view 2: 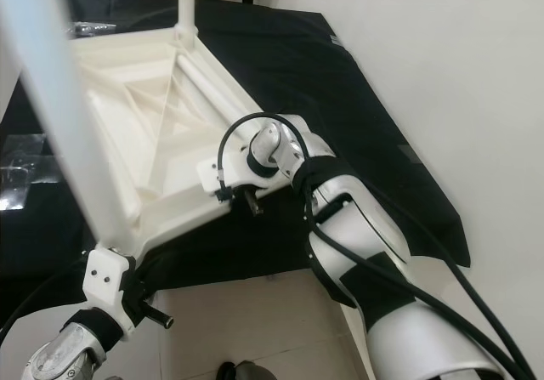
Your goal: Building children table
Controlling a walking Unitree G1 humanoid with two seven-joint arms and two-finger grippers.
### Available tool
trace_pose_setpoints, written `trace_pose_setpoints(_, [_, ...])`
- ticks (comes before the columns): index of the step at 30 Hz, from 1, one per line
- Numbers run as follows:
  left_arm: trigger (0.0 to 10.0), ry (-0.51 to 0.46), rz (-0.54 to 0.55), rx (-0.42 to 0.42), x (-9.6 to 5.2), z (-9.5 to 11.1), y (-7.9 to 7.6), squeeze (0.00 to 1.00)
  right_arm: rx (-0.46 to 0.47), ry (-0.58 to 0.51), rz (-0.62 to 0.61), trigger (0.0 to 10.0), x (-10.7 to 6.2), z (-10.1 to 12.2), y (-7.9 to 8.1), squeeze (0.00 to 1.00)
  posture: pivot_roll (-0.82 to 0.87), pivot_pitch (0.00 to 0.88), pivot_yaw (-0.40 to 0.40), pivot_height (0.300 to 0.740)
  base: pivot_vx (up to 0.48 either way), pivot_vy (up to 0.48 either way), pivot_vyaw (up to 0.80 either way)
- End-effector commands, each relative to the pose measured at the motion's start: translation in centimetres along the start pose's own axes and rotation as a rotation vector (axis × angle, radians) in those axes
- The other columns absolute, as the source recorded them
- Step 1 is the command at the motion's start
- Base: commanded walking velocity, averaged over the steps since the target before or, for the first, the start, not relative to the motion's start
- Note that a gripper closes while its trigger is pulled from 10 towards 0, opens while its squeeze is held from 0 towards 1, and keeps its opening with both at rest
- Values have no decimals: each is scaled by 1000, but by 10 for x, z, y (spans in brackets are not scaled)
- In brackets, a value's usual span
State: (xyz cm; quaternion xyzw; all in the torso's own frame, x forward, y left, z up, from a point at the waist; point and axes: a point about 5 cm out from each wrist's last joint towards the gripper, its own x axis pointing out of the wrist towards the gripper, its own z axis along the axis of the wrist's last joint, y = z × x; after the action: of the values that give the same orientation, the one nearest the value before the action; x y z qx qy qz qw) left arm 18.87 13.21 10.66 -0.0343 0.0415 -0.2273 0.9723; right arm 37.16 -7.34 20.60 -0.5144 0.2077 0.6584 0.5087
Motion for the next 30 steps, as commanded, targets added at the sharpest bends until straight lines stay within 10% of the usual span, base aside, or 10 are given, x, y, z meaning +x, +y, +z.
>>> trace_pose_setpoints(1, [10000, 10, -27, -12, 2, -3, -4, 0, 4, -138, 52, 0, 7, 10, 5, 0, 74, 119, -208, 740, 0, 0, 0])
trace_pose_setpoints(12, [10000, 16, -37, -2, 3, -2, -2, 0, 142, -242, -228, 0, 45, 36, -8, 0, 86, 118, -194, 740, 0, 0, 0])
trace_pose_setpoints(28, [10000, 13, -30, 3, 3, -2, -2, 0, 237, -264, -482, 0, 49, 60, -28, 0, 91, 118, -200, 740, 0, 0, 0])
trace_pose_setpoints(29, [10000, 13, -30, 2, 3, -2, -2, 0, 240, -258, -515, 1216, 49, 61, -30, 0, 91, 118, -200, 740, 0, 0, 0])
trace_pose_setpoints(30, [10000, 13, -31, 3, 3, -2, -2, 0, 255, -296, -533, 10000, 49, 67, -32, 0, 90, 117, -202, 740, 0, 0, 0])
